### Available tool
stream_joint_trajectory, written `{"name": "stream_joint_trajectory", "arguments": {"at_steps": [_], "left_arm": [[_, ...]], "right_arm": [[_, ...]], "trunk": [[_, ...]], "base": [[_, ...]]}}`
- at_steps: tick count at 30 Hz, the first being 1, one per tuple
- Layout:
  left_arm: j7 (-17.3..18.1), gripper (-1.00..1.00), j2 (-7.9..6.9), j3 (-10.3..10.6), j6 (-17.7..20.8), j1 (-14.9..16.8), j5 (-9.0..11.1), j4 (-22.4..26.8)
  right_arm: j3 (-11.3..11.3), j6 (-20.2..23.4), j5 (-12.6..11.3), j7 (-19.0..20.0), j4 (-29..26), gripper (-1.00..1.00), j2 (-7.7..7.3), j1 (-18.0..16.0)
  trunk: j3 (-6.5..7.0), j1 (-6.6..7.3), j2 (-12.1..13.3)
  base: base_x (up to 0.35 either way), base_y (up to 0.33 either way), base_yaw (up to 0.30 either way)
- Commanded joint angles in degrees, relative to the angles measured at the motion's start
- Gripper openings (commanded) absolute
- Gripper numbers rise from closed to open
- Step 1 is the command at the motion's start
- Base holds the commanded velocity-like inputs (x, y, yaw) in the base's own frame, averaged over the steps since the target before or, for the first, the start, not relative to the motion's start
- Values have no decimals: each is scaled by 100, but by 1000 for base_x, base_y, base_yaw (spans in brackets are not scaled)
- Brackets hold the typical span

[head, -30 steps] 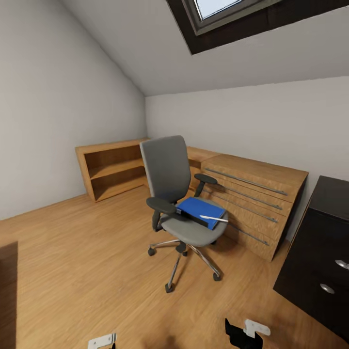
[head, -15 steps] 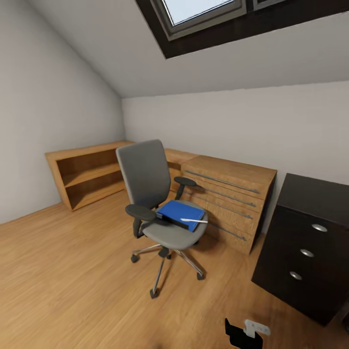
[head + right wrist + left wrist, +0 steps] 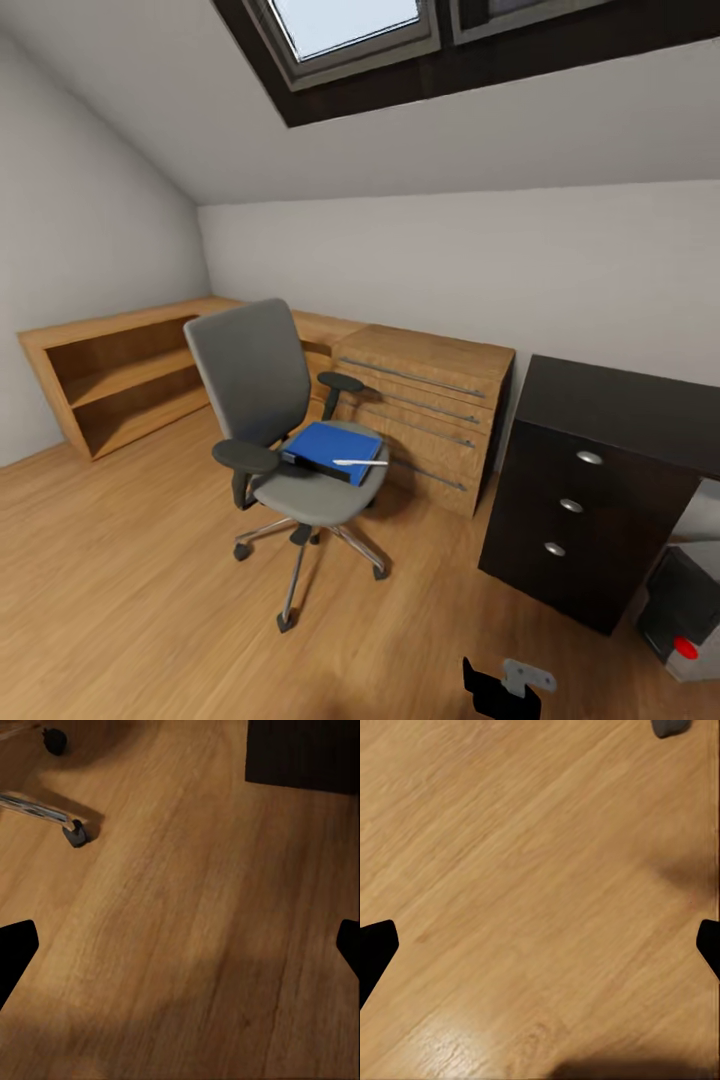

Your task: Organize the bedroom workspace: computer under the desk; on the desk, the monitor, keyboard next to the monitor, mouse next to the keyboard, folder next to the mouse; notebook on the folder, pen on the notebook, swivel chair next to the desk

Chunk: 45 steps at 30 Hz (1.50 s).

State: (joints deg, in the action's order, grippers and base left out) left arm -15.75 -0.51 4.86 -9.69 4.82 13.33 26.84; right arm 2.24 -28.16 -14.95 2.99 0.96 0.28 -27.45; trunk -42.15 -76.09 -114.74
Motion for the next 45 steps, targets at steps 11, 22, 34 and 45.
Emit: {"name": "stream_joint_trajectory", "arguments": {"at_steps": [11,22,34,45], "left_arm": [[-53,100,12,50,-57,2,58,-30],[-86,100,112,58,-58,2,16,-29],[-58,100,121,67,-30,2,11,-30],[-28,100,122,69,-13,2,20,-141]], "right_arm": [[-8,-20,-23,35,16,100,38,-5],[-14,-14,27,35,10,100,65,-6],[-20,-20,39,27,10,100,69,-6],[-25,-17,261,27,15,100,85,-6]], "trunk": [[192,243,440],[390,485,881],[595,748,1362],[747,990,1804]], "base": [[0,0,-297],[-201,-183,-293],[-159,-193,-260],[-6,-9,-231]]}}
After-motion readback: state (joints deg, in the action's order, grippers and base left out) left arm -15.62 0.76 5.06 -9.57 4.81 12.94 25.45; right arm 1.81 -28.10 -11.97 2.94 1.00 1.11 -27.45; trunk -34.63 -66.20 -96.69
